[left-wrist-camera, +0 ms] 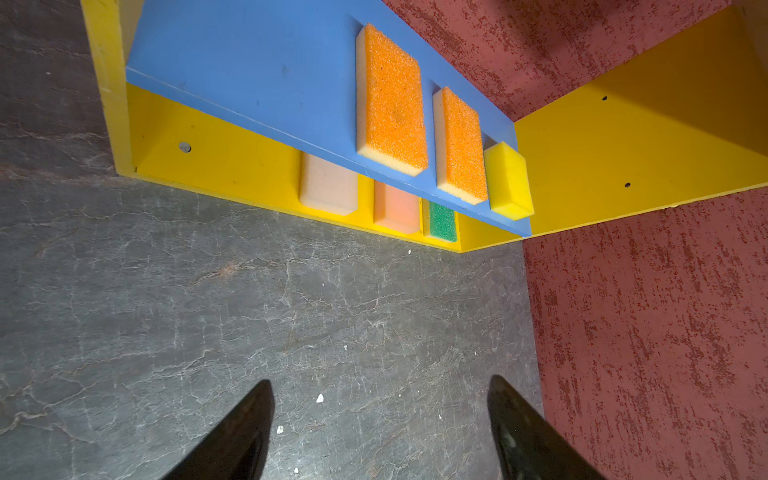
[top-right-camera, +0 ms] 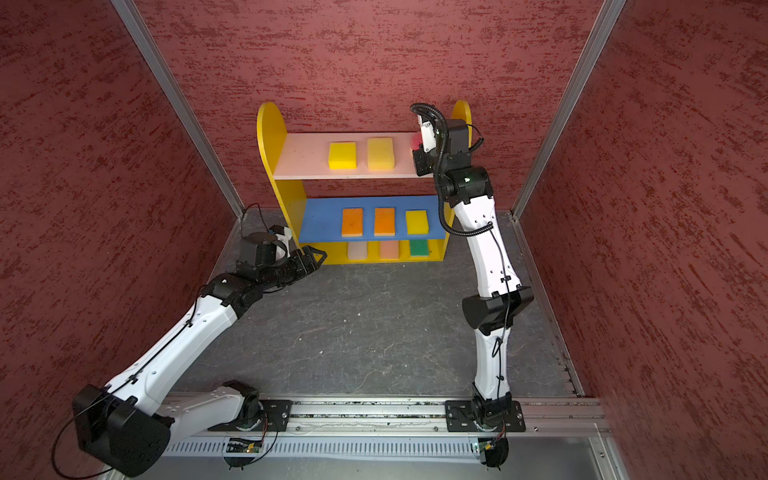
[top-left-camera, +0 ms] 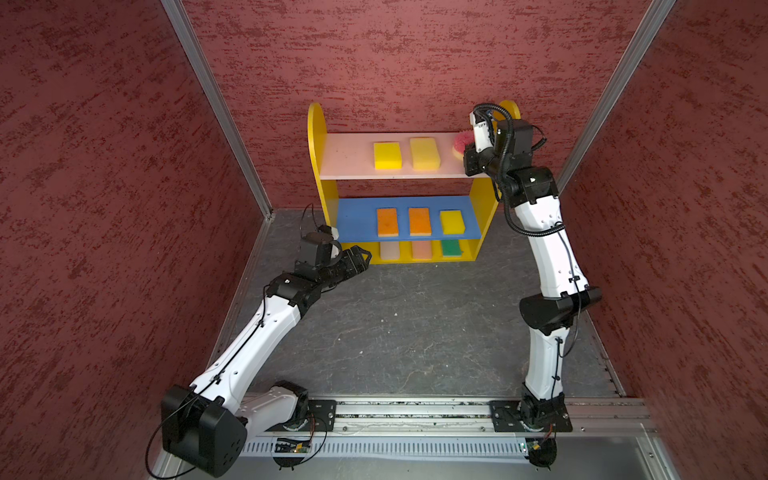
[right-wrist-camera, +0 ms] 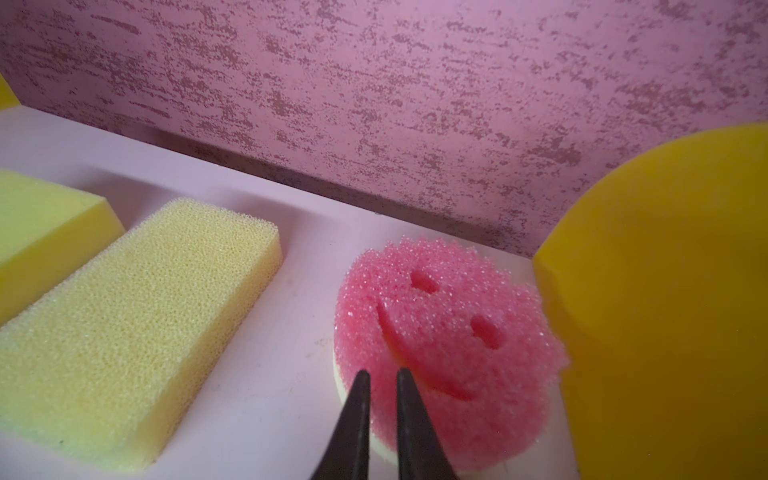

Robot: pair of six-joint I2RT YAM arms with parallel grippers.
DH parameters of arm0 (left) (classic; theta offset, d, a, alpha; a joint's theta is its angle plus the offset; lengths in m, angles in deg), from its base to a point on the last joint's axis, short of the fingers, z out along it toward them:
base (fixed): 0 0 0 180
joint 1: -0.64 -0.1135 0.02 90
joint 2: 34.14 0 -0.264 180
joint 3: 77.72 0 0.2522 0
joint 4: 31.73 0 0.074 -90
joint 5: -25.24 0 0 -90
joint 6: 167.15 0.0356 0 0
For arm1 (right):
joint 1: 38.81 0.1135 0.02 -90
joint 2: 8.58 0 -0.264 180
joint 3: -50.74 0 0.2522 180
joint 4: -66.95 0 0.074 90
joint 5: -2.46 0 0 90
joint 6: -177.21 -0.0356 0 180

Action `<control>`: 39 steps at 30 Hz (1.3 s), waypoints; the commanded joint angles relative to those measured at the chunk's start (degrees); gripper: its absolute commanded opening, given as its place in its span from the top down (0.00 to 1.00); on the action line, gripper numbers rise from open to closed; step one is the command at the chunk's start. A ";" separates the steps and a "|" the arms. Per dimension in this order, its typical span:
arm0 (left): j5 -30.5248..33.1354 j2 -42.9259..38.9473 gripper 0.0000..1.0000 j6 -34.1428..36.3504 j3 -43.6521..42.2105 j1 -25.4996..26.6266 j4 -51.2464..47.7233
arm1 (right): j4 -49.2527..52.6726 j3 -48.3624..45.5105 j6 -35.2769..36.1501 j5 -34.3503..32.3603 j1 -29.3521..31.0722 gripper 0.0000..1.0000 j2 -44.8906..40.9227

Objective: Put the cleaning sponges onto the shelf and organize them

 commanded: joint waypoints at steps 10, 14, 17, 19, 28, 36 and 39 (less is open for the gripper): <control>-0.43 0.29 0.20 0.18 -0.39 -0.52 0.37 | 5.68 0.23 -3.93 6.92 -0.92 1.00 -0.36; -0.49 0.18 0.20 0.27 -0.26 -0.57 0.27 | 4.84 0.19 -7.62 10.35 -2.00 1.00 -2.19; -0.45 0.10 0.20 0.27 -0.08 -0.50 0.18 | 4.19 0.29 -10.60 13.69 -3.12 1.00 -3.29; -0.29 -0.08 0.20 0.27 -0.08 -0.54 0.03 | 3.99 0.33 -12.26 15.47 -3.86 1.00 -3.82; -0.12 -0.43 0.20 0.09 0.10 -0.54 -0.21 | 2.18 0.35 -18.51 24.18 -7.62 1.00 -5.16; 0.00 -0.69 0.20 0.26 0.28 -0.51 -0.53 | 2.06 0.17 -18.05 22.95 -7.79 1.00 -5.51; 0.45 -0.82 0.20 0.66 1.14 -0.50 -1.37 | 1.88 -0.02 -16.32 20.46 -6.65 1.00 -5.99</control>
